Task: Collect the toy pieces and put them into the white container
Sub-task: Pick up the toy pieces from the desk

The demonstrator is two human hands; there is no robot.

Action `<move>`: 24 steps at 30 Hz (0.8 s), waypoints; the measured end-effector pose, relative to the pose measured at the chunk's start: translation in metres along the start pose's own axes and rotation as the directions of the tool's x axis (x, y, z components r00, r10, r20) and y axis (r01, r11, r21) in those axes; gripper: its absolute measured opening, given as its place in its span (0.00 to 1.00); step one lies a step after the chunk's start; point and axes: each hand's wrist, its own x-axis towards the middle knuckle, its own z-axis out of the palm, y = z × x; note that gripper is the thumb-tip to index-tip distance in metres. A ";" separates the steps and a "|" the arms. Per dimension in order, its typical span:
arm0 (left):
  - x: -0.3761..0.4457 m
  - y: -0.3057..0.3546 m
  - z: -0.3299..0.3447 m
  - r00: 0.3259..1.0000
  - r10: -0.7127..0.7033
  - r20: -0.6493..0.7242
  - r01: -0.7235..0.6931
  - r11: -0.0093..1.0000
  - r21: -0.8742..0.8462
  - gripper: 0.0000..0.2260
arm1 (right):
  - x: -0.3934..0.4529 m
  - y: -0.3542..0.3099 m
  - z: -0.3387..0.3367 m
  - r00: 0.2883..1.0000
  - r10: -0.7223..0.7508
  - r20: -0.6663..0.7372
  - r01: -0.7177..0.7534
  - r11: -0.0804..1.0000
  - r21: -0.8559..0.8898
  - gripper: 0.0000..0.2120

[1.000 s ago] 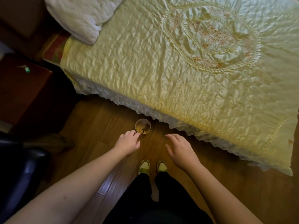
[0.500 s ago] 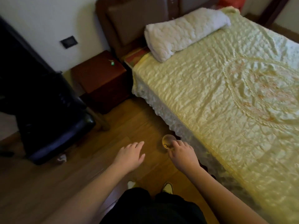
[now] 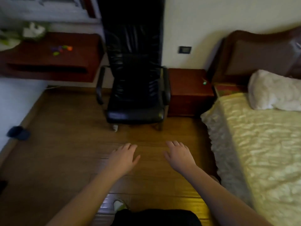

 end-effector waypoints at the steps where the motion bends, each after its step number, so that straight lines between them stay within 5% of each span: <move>1: -0.006 -0.023 -0.005 1.000 -0.022 -0.008 0.022 1.000 -0.014 0.23 | 0.014 -0.027 0.001 0.999 -0.029 0.012 0.029 1.000 -0.007 0.25; 11: -0.039 -0.199 -0.066 0.969 -0.207 -0.134 0.208 0.978 -0.001 0.22 | 0.116 -0.238 -0.009 0.965 -0.261 0.010 0.261 0.961 -0.088 0.25; 17: -0.018 -0.256 -0.081 0.941 -0.272 -0.202 0.258 0.962 -0.091 0.22 | 0.169 -0.281 -0.014 0.940 -0.338 0.041 0.340 0.929 -0.142 0.25; 24: 0.046 -0.288 -0.107 0.931 -0.343 -0.123 0.323 0.934 -0.154 0.23 | 0.270 -0.308 -0.032 0.913 -0.406 0.046 0.408 0.899 -0.160 0.25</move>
